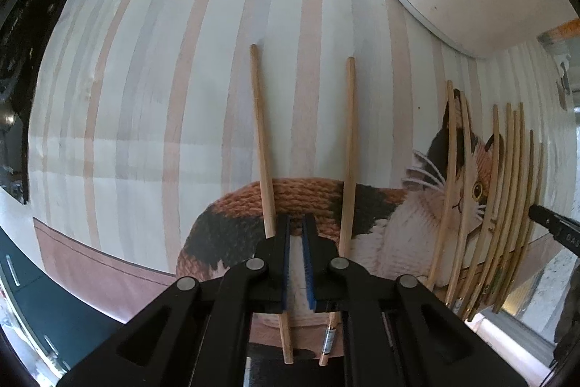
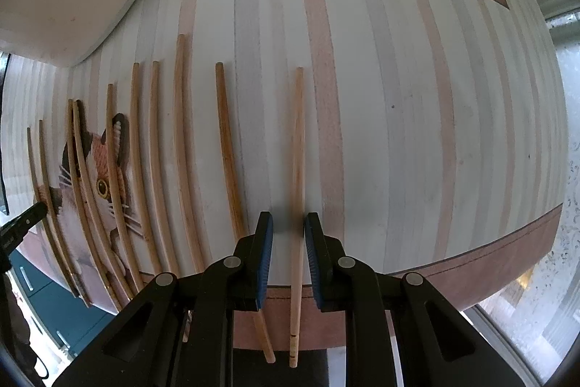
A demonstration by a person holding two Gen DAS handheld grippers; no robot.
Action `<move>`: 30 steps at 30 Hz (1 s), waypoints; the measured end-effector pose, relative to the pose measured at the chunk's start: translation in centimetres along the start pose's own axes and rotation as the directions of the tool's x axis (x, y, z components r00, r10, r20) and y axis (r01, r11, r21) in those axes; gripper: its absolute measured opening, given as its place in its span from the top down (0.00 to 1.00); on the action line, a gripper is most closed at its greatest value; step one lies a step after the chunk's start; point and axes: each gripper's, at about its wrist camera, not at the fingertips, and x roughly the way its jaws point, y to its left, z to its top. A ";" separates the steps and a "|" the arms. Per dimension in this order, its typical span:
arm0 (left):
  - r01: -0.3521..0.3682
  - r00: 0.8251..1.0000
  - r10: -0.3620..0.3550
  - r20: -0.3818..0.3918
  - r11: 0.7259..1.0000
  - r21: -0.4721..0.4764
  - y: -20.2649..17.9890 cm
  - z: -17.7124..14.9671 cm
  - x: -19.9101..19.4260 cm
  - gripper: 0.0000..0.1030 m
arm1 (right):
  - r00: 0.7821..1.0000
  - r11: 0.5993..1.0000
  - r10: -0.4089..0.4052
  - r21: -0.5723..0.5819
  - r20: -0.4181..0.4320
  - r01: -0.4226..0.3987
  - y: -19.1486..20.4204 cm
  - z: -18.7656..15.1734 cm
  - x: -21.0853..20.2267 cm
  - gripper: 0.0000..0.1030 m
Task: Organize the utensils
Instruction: 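Close the left tool on a wooden chopstick while the right tool closes on another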
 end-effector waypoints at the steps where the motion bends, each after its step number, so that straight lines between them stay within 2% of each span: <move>1: -0.004 1.000 0.004 0.005 1.000 0.001 -0.2 0.0 0.0 0.97 | 1.000 1.000 -0.005 -0.003 0.006 0.005 0.3 -0.4 -0.1 0.80; 4: -0.006 0.999 0.006 0.039 1.000 -0.004 -0.5 0.0 -0.2 1.00 | 0.999 0.999 -0.029 -0.013 0.038 0.030 1.3 -1.1 0.1 0.82; 5: -0.007 0.999 0.007 0.054 1.000 -0.001 -0.7 0.0 -0.5 1.00 | 0.998 1.000 -0.028 -0.009 0.052 0.028 1.5 -1.4 0.1 0.93; 9: -0.027 0.992 0.024 0.123 0.999 0.022 -1.1 0.1 -2.8 1.00 | 0.997 0.999 0.021 0.031 0.071 -0.024 1.4 -2.2 -0.4 0.93; 13: -0.042 0.981 0.034 0.190 0.998 0.036 -1.5 0.3 -5.1 1.00 | 0.993 0.998 0.035 0.041 0.110 -0.039 1.7 -2.8 -1.1 0.93; 19: -0.036 0.966 0.024 0.256 0.999 0.039 -2.0 0.2 -7.9 1.00 | 0.976 0.998 0.044 0.041 0.215 -0.055 2.4 -4.0 -3.8 0.93; 22: 0.011 0.968 -0.016 0.251 1.000 0.021 -1.3 0.3 -8.2 1.00 | 0.969 0.997 0.059 0.043 0.240 -0.071 2.8 -4.4 -4.9 0.93; 25: 0.128 0.982 -0.125 0.139 0.992 -0.011 -0.5 1.0 -5.9 0.94 | 0.972 0.996 0.065 0.038 0.227 -0.075 3.3 -4.4 -5.0 0.93; 26: 0.143 0.985 -0.139 0.106 0.989 -0.027 -0.5 1.2 -5.0 0.93 | 0.973 0.996 0.065 0.040 0.221 -0.076 3.3 -4.2 -5.0 0.93; 29: 0.117 0.990 -0.112 0.083 0.992 -0.052 -0.3 0.9 -3.5 0.90 | 0.974 0.996 0.066 0.041 0.217 -0.076 3.0 -3.9 -4.7 0.93; 30: 0.119 0.990 -0.115 0.079 0.991 -0.055 -0.2 0.9 -3.2 0.83 | 0.974 0.996 0.066 0.041 0.215 -0.076 3.1 -3.1 -4.8 0.93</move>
